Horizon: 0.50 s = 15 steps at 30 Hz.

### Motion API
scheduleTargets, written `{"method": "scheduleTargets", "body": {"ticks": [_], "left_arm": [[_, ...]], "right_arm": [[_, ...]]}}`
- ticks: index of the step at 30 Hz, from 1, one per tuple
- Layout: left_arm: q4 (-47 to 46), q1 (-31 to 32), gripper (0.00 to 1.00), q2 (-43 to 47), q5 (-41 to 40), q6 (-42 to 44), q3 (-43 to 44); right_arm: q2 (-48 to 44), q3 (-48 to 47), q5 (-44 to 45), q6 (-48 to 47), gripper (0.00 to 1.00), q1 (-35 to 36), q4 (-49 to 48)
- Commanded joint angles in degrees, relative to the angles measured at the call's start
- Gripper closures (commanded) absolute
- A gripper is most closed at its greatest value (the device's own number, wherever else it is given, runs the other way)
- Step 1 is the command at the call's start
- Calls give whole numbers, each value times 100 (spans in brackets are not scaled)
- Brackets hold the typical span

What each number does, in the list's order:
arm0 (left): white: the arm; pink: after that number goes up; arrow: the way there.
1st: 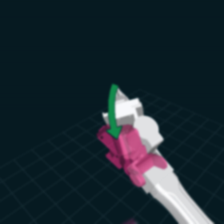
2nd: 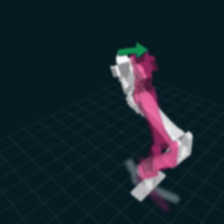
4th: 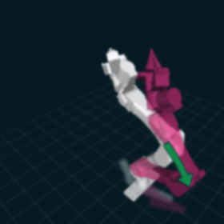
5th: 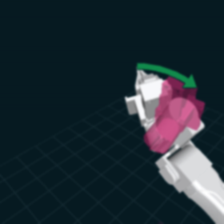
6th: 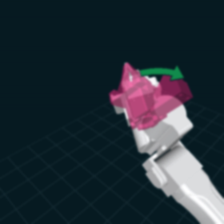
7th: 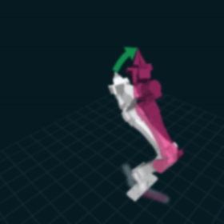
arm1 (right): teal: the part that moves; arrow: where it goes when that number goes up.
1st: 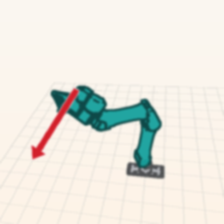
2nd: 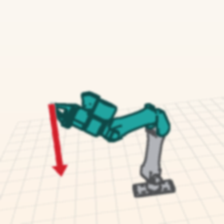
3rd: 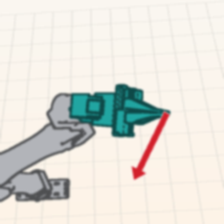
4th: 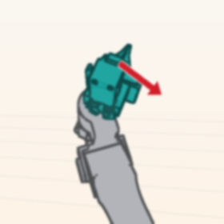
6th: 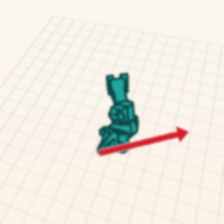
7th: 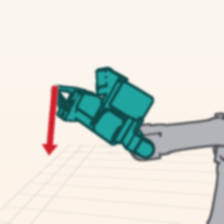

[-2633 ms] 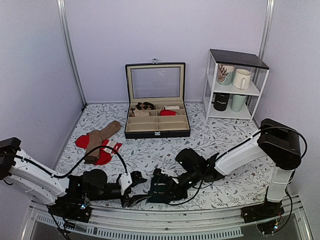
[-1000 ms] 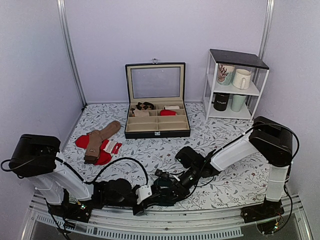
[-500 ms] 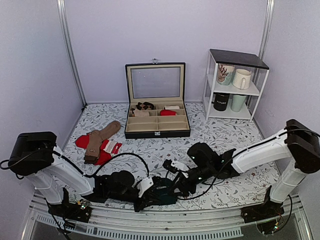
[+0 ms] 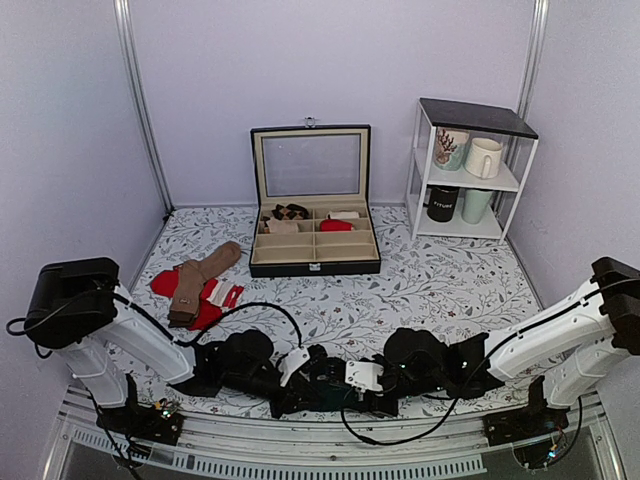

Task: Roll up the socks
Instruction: Roll the sock at the center of the board.

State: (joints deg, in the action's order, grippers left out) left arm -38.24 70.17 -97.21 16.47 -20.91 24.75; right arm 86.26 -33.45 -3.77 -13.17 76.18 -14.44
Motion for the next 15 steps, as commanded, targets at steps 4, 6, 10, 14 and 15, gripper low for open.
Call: {"method": "scheduleTargets", "body": {"ticks": [4,6,10,14,15], "left_arm": [[1125,-124,100,-349,396,-184,-41],[1125,-135,100,-383,423,-202,-28],[1145,-182,100,-452,452,-189,4],[1143,-218,100,-485,505,-202,12],[1155,-228,100,-483,517,-205,12]], "right_arm": [[356,29,715,-341,43,215,-302],[426,24,634,-344,43,250,-395],[645,7,616,-307,43,333,-447],[888,-43,713,-212,47,367,-502],[951,-73,738,-172,50,365,-498]]}}
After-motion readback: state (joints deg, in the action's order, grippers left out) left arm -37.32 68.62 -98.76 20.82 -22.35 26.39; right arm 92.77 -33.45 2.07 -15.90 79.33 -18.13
